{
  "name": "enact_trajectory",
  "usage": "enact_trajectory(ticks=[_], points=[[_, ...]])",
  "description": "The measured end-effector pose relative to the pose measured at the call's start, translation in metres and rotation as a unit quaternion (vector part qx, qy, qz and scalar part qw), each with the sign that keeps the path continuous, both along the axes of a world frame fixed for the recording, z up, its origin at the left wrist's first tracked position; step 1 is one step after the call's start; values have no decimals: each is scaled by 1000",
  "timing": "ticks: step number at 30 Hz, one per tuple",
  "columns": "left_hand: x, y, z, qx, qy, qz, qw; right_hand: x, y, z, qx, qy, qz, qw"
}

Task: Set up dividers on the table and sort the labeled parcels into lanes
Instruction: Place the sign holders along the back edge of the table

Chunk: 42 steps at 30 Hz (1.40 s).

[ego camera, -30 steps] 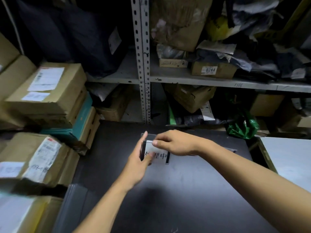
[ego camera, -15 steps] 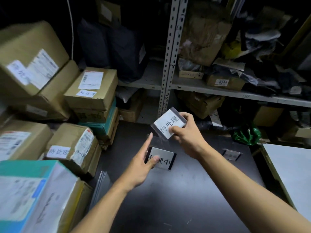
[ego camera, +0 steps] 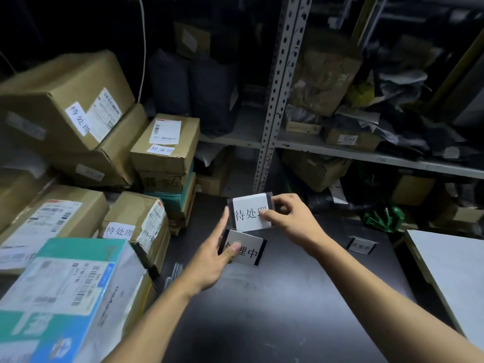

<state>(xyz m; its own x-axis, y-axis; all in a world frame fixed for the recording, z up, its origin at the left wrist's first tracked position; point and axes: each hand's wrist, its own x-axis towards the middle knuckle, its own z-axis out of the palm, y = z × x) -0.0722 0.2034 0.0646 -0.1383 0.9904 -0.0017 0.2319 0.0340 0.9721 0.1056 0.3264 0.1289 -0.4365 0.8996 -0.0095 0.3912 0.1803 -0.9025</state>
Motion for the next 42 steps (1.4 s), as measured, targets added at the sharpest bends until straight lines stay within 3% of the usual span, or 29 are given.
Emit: enact_trajectory(ticks=[6, 14, 20, 26, 33, 42], points=[[4, 8, -10, -25, -27, -10, 999, 3, 11, -6, 64, -109, 73, 989], [-4, 36, -36, -52, -38, 47, 997, 10, 74, -44, 64, -122, 11, 990], [-24, 62, -62, -48, -1, 102, 994, 5, 129, -107, 45, -226, 23, 973], [-39, 94, -87, -59, -20, 125, 990, -7, 155, -180, 11, -309, 60, 949], [-42, 112, -110, -80, -12, 137, 987, -10, 160, -228, -13, -330, 74, 941], [-38, 113, -110, -94, -38, 139, 985, -10, 167, -227, -38, -341, 86, 935]])
